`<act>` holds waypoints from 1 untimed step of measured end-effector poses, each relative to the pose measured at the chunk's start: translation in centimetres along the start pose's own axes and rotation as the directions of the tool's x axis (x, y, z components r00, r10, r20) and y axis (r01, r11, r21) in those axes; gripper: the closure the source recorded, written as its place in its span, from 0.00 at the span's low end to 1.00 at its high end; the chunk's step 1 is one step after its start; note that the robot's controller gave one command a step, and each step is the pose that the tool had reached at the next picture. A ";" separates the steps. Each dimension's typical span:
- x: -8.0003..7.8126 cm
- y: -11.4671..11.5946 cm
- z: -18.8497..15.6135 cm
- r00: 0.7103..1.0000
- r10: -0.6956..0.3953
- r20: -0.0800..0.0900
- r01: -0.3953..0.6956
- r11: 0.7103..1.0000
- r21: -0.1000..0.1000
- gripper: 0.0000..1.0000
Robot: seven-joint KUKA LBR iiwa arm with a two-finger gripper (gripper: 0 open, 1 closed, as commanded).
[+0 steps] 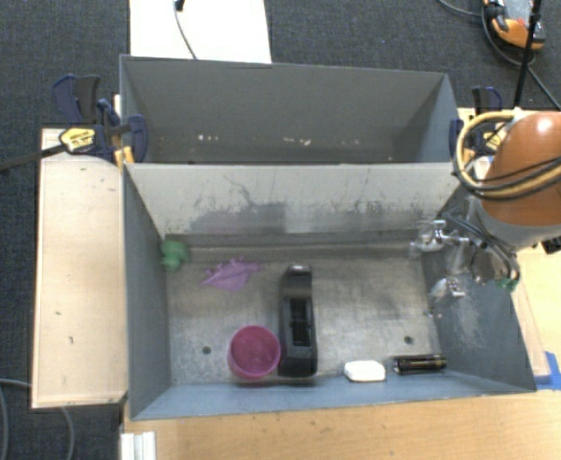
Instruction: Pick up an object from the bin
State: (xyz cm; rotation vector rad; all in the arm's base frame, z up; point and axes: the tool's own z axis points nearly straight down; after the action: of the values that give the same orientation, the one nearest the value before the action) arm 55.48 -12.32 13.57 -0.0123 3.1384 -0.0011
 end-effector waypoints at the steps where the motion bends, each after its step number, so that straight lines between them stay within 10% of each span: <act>1: 0.0 0.0 0.0 1.000 -0.001 0.000 0.001 1.000 0.000 0.00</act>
Offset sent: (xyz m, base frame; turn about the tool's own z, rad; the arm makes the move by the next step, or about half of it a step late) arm -0.0714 0.0288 -0.0270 -0.1250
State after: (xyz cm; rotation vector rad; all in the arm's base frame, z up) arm 55.48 -12.32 13.57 -0.0136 3.1384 -0.0012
